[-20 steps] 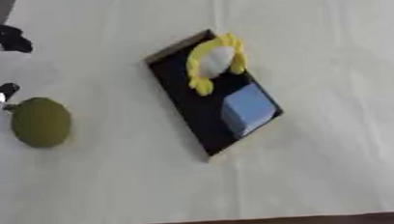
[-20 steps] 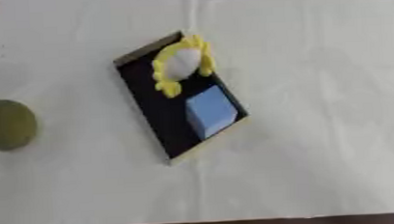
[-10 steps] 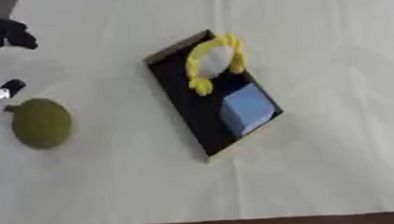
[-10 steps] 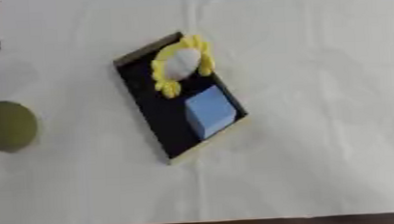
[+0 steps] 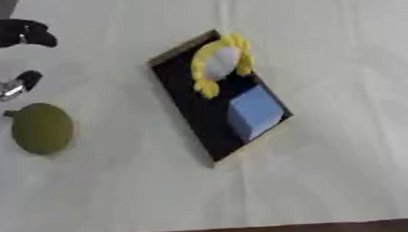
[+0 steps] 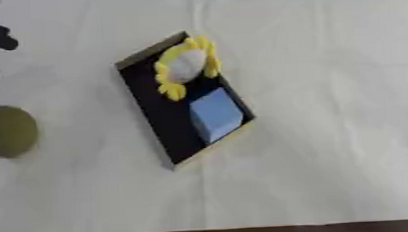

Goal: Pick up objects on the table and place them in the box.

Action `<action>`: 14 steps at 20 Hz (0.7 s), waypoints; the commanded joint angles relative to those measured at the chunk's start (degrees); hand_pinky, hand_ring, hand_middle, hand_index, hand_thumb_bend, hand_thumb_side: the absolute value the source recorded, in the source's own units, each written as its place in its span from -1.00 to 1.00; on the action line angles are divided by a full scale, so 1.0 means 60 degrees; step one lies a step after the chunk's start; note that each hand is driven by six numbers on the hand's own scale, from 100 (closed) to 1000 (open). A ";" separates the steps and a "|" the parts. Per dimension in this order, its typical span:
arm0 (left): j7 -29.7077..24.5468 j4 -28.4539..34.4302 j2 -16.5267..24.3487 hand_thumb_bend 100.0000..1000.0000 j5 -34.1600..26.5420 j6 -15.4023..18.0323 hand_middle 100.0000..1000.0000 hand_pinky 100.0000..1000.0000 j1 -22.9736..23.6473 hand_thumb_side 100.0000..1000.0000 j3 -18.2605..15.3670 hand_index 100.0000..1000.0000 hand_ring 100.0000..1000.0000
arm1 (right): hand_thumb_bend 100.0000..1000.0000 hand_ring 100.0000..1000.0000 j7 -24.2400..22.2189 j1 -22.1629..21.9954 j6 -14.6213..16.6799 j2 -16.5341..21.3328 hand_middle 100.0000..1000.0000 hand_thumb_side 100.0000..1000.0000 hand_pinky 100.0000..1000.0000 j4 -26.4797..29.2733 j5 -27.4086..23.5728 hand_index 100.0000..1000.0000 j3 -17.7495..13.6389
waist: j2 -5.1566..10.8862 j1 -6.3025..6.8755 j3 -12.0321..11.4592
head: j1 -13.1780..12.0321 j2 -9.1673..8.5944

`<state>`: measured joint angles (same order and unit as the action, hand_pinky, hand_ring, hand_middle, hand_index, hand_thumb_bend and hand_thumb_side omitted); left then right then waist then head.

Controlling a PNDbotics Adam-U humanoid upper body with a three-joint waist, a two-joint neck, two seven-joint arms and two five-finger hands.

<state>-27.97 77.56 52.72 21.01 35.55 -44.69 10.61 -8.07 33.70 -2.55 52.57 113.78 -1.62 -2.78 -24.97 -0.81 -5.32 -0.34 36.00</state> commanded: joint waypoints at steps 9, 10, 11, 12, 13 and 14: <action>-0.1005 0.1286 0.1023 -0.67 0.0891 0.1918 0.70 1.00 0.0528 0.79 0.0230 0.85 0.97 | -1.00 0.58 -0.0084 -0.0003 -0.0053 0.0108 0.16 -0.38 0.75 0.0135 -0.0053 0.51 -0.0156 | 0.0001 0.0100 -0.0003 | -0.0119 -0.0097; -0.1035 0.1437 0.1079 -0.63 0.0899 0.1951 0.69 1.00 0.0601 0.90 0.0248 0.83 0.97 | -1.00 0.58 -0.0095 -0.0008 -0.0063 0.0096 0.16 -0.38 0.75 0.0135 -0.0053 0.51 -0.0156 | -0.0018 0.0106 -0.0011 | -0.0118 -0.0086; -0.1085 0.1577 0.1132 -0.63 0.0907 0.1977 0.69 1.00 0.0665 0.92 0.0263 0.83 0.97 | -1.00 0.58 -0.0110 -0.0007 -0.0073 0.0083 0.16 -0.38 0.75 0.0135 -0.0053 0.51 -0.0154 | -0.0034 0.0109 -0.0018 | -0.0121 -0.0077; -0.1148 0.1703 0.1182 -0.63 0.0914 0.1994 0.68 1.00 0.0727 0.99 0.0285 0.82 0.97 | -1.00 0.58 -0.0125 -0.0004 -0.0080 0.0070 0.16 -0.38 0.75 0.0135 -0.0054 0.51 -0.0151 | -0.0048 0.0112 -0.0022 | -0.0126 -0.0069; -0.1227 0.1823 0.1230 -0.64 0.0905 0.2010 0.68 1.00 0.0796 1.00 0.0319 0.82 0.97 | -1.00 0.58 -0.0141 -0.0001 -0.0087 0.0057 0.16 -0.38 0.75 0.0135 -0.0055 0.51 -0.0149 | -0.0060 0.0113 -0.0023 | -0.0129 -0.0061; -0.1317 0.1938 0.1276 -0.65 0.0887 0.2023 0.69 1.00 0.0862 1.00 0.0346 0.82 0.98 | -1.00 0.57 -0.0154 0.0000 -0.0096 0.0043 0.16 -0.38 0.75 0.0135 -0.0055 0.51 -0.0149 | -0.0067 0.0112 -0.0022 | -0.0131 -0.0050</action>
<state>-25.71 87.72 57.46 26.29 37.82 -39.11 12.70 -8.81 33.23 -3.17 51.93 113.78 -1.66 -2.79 -26.57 -0.29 -5.38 -0.95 35.71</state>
